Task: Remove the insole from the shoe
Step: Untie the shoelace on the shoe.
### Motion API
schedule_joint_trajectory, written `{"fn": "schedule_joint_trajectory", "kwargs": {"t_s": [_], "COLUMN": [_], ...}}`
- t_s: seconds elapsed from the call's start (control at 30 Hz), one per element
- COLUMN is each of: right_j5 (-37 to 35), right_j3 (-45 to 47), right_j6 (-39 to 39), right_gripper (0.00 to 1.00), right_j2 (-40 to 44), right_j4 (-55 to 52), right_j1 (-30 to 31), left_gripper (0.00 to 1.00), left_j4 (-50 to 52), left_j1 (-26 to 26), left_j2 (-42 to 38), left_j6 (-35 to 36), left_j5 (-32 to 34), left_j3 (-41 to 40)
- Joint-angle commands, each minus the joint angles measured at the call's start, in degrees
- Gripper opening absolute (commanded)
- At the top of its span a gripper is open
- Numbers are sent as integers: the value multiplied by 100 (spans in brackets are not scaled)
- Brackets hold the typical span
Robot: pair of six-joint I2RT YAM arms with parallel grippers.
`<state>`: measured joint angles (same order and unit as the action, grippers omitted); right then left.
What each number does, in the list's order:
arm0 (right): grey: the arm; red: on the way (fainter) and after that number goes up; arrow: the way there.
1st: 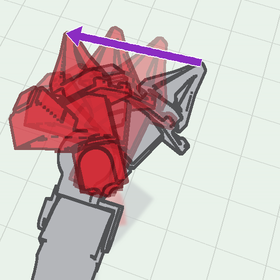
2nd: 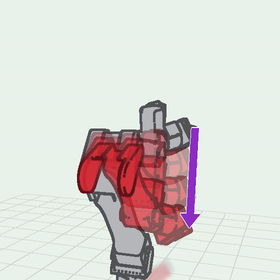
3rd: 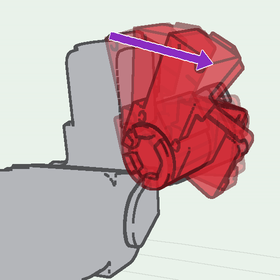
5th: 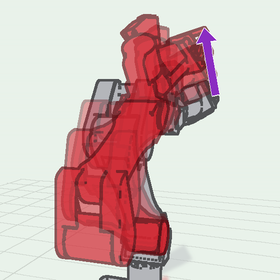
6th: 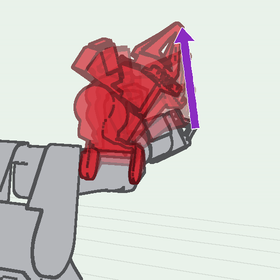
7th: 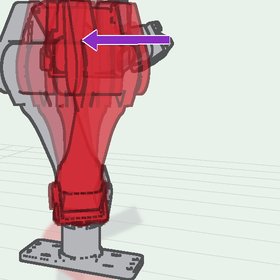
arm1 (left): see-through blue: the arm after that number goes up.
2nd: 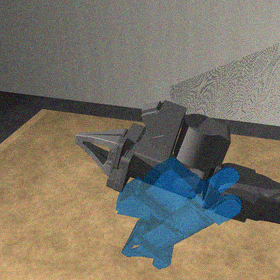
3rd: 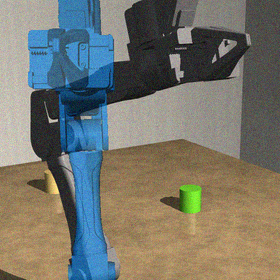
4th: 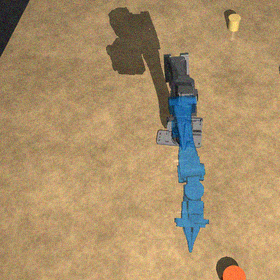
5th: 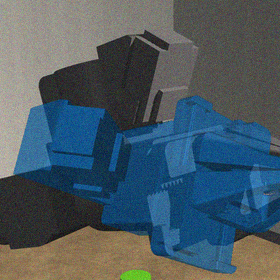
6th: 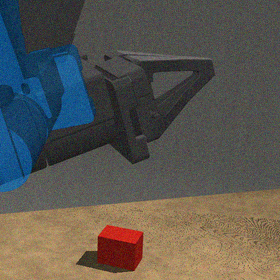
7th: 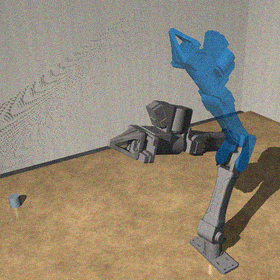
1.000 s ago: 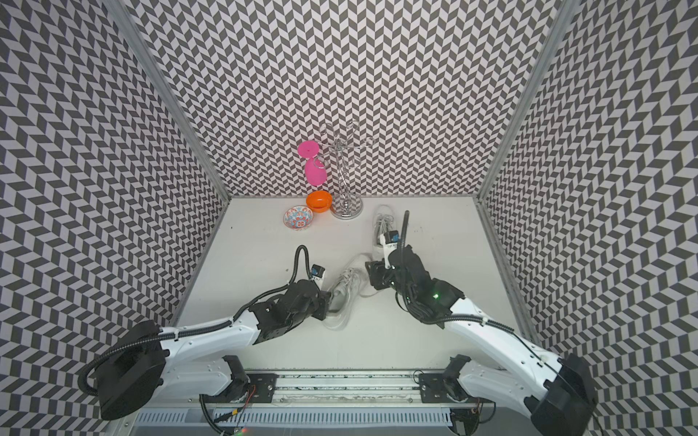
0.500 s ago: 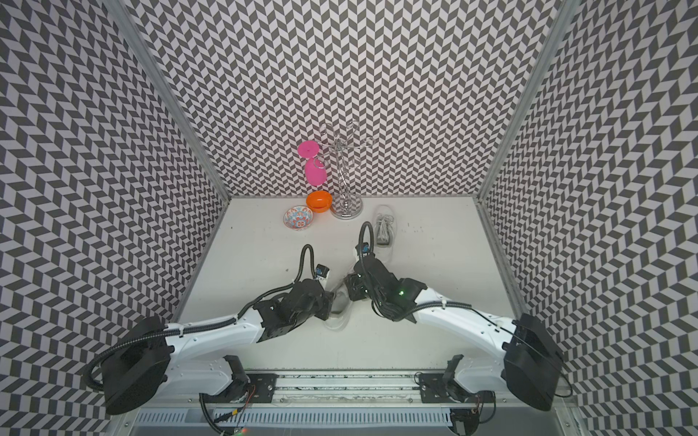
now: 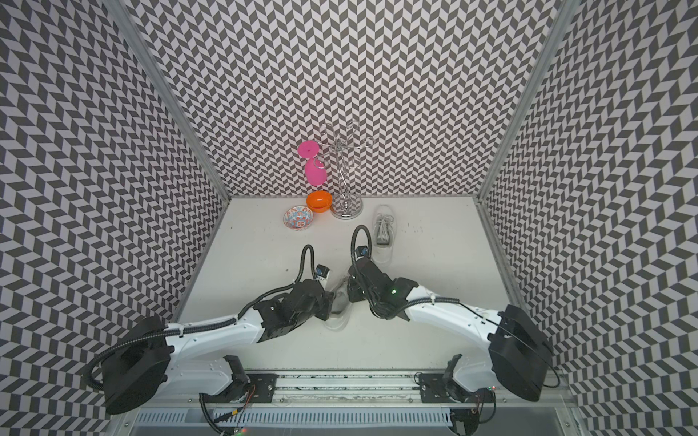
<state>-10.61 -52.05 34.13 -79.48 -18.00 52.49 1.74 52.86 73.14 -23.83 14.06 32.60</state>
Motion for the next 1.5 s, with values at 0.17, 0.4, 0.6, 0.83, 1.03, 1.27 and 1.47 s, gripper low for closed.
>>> {"fn": "schedule_joint_trajectory", "kwargs": {"t_s": [0.17,0.4,0.6,0.83,1.03,1.27,1.47], "right_j5": [-237,-424,-574,-597,-714,-723,-890], "right_j3": [-205,-287,-328,-290,-305,-245,-144], "right_j6": [85,62,36,-12,-88,-112,-146], "right_gripper": [34,33,23,16,13,7,1], "right_j2": [-227,-425,-514,-294,-75,-18,157], "right_j4": [154,110,32,66,-19,-63,-201], "right_j1": [42,42,42,60,67,68,68], "left_gripper": [0,0,0,0,0,0,0], "left_j4": [353,345,345,344,360,373,449], "left_j1": [2,23,40,49,73,83,84], "left_j2": [210,203,217,271,360,350,341], "left_j6": [9,10,2,-7,-16,-42,-168], "left_j5": [307,318,345,380,430,473,643], "left_j3": [-123,-136,-140,-136,-104,-112,-121]}}
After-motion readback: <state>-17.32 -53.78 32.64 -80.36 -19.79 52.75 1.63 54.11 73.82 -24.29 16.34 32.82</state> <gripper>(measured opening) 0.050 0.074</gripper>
